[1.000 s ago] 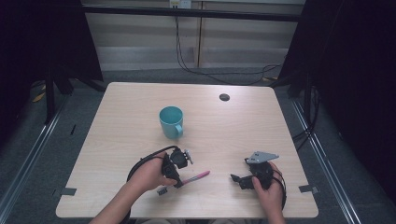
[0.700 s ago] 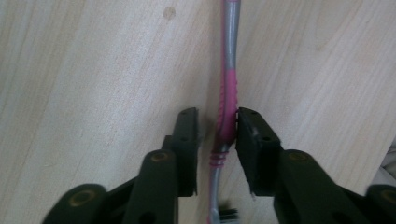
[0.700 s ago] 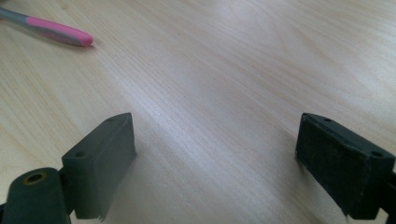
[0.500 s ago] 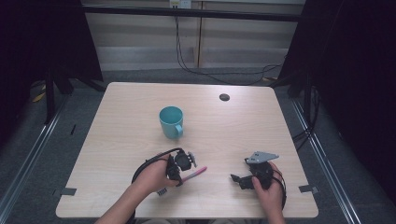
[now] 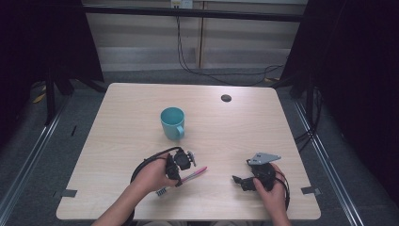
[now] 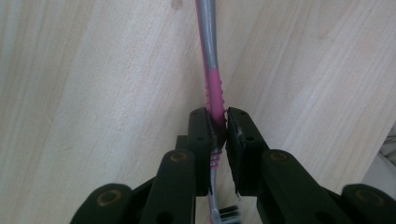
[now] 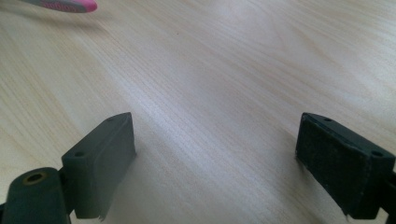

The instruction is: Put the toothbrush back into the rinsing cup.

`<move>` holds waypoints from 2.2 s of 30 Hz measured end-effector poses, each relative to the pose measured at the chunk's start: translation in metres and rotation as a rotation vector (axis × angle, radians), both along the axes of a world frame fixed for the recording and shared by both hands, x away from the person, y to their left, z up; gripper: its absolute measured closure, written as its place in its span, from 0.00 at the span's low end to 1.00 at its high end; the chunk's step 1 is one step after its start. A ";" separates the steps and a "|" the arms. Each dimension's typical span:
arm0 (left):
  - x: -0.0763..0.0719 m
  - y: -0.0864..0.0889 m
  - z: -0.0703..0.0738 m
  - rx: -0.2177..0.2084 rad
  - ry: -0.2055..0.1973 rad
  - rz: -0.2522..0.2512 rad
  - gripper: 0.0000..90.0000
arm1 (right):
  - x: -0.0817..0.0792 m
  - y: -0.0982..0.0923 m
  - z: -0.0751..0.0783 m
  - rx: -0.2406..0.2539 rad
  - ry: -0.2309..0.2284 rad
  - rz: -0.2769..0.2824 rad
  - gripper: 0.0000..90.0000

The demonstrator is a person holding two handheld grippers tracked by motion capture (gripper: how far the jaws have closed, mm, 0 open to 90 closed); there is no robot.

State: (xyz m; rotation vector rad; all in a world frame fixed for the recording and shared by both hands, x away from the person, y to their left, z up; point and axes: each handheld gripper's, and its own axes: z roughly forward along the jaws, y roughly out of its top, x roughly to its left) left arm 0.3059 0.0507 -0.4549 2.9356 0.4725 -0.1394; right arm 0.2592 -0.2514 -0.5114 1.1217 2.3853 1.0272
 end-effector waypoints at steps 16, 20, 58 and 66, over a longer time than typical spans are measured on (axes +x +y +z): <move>0.009 0.016 0.011 -0.008 -0.024 0.024 0.89 | 0.003 0.005 0.003 0.002 0.003 0.046 0.19; 0.011 0.018 0.012 -0.008 -0.017 0.034 0.89 | 0.006 0.016 0.009 -0.051 -0.016 0.094 0.22; 0.027 0.006 0.031 -0.037 -0.019 0.036 0.89 | 0.025 0.098 0.058 -0.168 -0.109 0.342 0.26; 0.026 0.006 0.029 -0.033 -0.016 0.030 0.89 | 0.027 0.112 0.058 -0.190 -0.118 0.373 0.27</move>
